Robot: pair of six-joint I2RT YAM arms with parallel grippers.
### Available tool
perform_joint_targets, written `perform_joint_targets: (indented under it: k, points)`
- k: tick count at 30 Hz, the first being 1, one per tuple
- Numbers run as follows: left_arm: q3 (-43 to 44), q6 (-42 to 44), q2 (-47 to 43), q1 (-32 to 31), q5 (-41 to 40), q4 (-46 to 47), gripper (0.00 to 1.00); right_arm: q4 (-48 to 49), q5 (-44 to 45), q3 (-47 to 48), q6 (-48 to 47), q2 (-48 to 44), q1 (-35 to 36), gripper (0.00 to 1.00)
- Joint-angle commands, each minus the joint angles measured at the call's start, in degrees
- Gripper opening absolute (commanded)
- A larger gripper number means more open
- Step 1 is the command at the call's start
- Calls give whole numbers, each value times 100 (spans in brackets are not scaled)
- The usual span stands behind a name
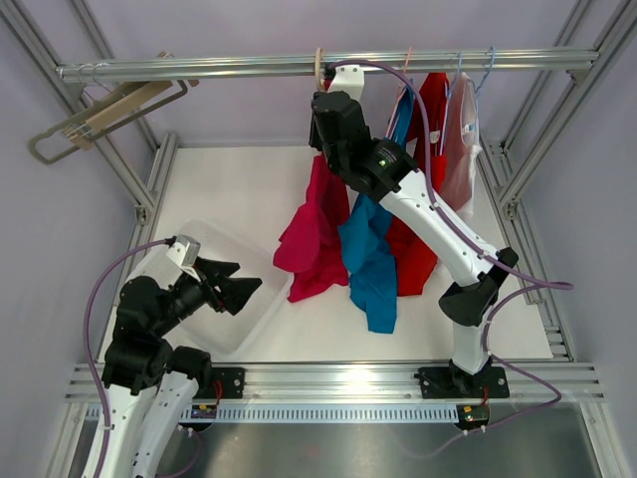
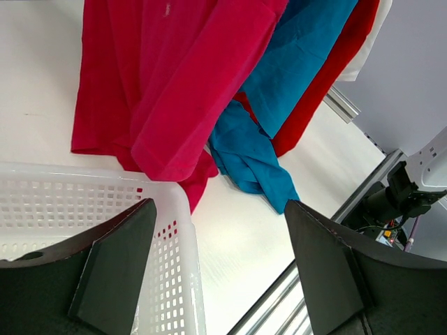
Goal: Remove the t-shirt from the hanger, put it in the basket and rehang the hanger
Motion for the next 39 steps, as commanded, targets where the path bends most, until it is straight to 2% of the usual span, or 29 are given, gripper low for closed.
perform_joint_targets:
  k: [1,6,9,11,12,14,16,22,27,31,35,39]
  points:
    - [-34,-58,-10,-24,-55,118,80,-53,399,103,-208,44,55,37]
    - [-8,-66,25,-24,-81,118,80,-202,373,235,-322,166,55,37]
    - [1,-66,43,-24,-107,118,80,-281,399,340,-401,245,46,32]
    - [10,-75,60,-24,-99,118,79,-334,469,393,-471,272,46,24]
    - [27,-75,78,-24,-99,118,79,-335,504,411,-498,272,46,15]
    - [53,-119,113,-24,-107,118,77,-186,618,403,-621,255,46,5]
    - [123,-171,227,-24,-116,127,77,42,689,359,-848,167,55,0]
    - [632,-365,666,-24,33,232,76,1299,908,446,-1552,18,55,0]
    - [1002,-550,1114,-32,490,408,76,1897,804,263,-1553,-421,72,0]
    - [1327,-550,1422,-111,552,408,79,2415,672,-527,-1561,-887,81,0]
    - [1495,-567,1615,-296,377,408,80,3345,294,-1677,-1553,-1414,81,0]
    - [1460,-558,1677,-463,253,452,80,4322,127,-2426,-2113,-1670,90,0]
